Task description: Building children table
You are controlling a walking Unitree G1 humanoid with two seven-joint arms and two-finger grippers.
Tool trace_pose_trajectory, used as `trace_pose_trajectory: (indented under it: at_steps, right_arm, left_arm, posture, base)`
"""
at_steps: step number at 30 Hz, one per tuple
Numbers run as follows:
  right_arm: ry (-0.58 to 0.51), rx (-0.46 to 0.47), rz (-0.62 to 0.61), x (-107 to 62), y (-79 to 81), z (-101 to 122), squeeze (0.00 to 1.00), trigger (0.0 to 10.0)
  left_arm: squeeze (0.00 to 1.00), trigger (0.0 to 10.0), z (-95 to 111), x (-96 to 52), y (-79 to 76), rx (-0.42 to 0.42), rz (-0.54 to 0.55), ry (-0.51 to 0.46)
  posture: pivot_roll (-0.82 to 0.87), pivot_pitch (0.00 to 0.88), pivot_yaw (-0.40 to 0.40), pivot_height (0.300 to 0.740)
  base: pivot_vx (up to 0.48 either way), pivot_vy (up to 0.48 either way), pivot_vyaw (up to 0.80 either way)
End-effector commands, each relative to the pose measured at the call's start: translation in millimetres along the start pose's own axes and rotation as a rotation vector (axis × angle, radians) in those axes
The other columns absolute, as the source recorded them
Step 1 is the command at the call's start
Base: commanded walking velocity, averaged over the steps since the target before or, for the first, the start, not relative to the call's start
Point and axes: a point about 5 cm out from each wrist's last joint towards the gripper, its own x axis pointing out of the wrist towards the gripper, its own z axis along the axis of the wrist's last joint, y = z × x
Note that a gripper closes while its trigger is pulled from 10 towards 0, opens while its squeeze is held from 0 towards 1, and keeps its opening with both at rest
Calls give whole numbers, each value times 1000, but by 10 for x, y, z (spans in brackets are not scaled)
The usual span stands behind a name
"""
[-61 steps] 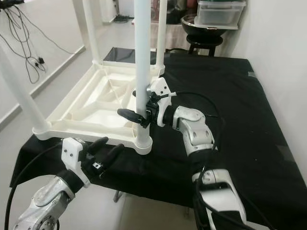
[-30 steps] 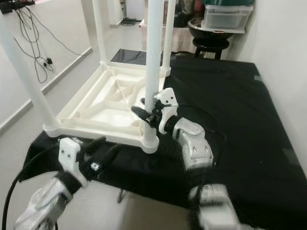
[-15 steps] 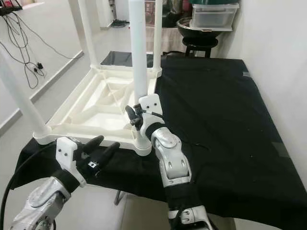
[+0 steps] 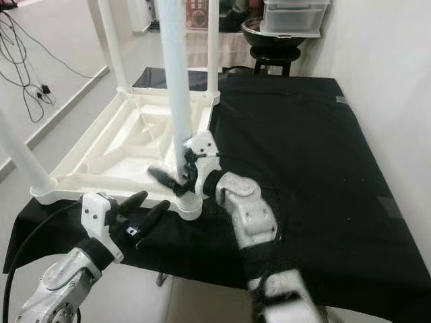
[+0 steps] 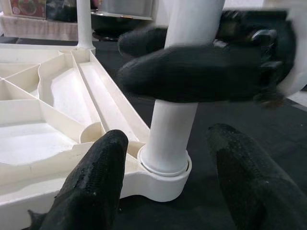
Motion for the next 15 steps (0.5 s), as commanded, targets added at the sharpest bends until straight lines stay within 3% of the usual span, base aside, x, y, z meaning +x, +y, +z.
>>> trace_pose_trajectory:
  at_steps: [1,6,8,15]
  right_arm:
    - [4,10,135,70,52,-1,0,10000]
    - [7,25,193,95,-18,-2,0,10000]
    - [3,38,232,115,-70,-2,0,0]
    - [11,49,210,41,-142,-56,0,0]
  left_arm:
    - [0,10000,-23,3,-6,0,3,-1]
    - [0,10000,-28,5,-13,0,2,-1]
    - [0,10000,-30,4,-21,2,2,-1]
    - [0,10000,-25,-5,-25,0,4,-3]
  posture:
    - [-20,28,-21,740]
    - [-9,27,-23,740]
    - [-6,31,-27,740]
    - [-12,38,-21,740]
  base:
    - [0,0,0]
    - [0,0,0]
    - [0,0,0]
    - [0,0,0]
